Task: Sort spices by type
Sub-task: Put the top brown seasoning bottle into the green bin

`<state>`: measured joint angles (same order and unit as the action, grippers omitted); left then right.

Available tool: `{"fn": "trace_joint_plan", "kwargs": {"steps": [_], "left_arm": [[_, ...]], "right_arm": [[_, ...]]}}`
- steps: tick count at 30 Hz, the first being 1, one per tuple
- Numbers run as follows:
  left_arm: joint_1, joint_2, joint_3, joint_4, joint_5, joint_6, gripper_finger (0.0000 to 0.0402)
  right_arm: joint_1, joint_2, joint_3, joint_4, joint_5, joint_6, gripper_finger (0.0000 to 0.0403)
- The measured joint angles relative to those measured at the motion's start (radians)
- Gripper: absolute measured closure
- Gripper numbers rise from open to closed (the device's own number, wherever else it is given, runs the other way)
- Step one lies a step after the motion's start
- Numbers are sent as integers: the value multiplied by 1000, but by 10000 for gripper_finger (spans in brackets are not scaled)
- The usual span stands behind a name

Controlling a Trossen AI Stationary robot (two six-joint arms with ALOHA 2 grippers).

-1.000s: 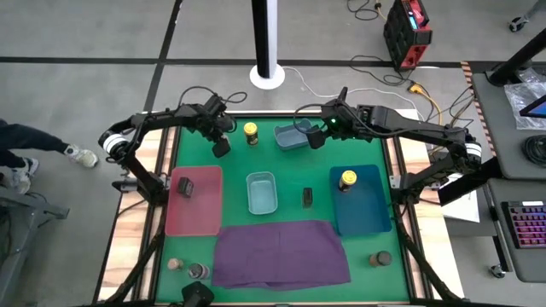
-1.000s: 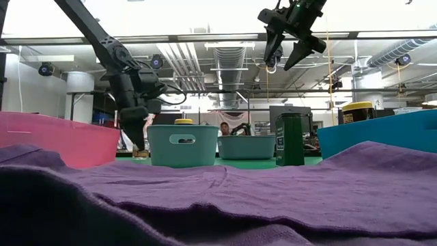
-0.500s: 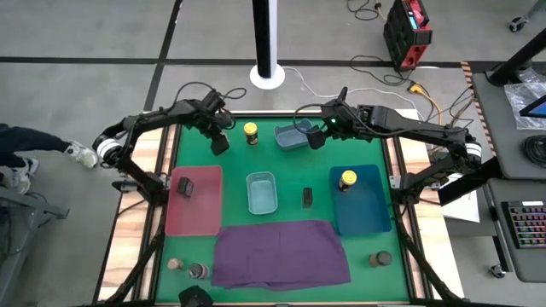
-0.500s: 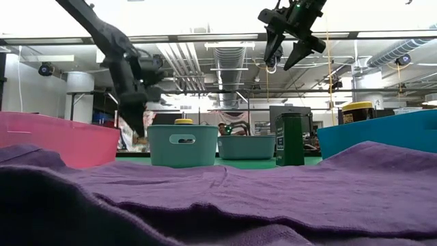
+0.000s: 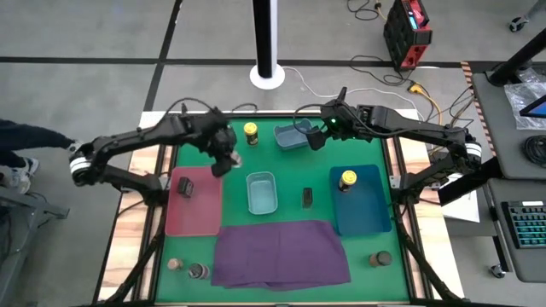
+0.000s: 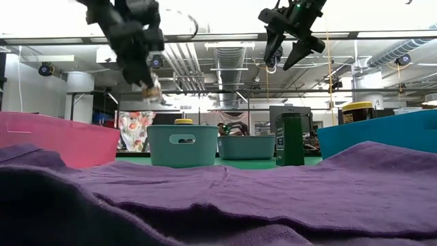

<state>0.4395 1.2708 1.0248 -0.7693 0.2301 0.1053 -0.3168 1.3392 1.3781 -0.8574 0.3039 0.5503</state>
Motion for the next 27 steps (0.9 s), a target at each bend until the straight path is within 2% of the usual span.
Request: {"fn": "trace_joint_plan", "kwargs": {"steps": [5, 8, 20, 27], "left_arm": [[-180, 31, 69, 9, -128, -143, 240], [-236, 91, 120, 19, -139, -179, 240], [-260, 289, 243, 10, -142, -196, 240], [-296, 385, 305, -21, -154, -217, 240]], "right_arm": [[0, 0, 0, 0, -26, -1, 76], [0, 0, 0, -5, -33, -1, 76], [0, -2, 0, -229, -35, 131, 76], [0, -3, 0, -274, -35, 190, 76]]}}
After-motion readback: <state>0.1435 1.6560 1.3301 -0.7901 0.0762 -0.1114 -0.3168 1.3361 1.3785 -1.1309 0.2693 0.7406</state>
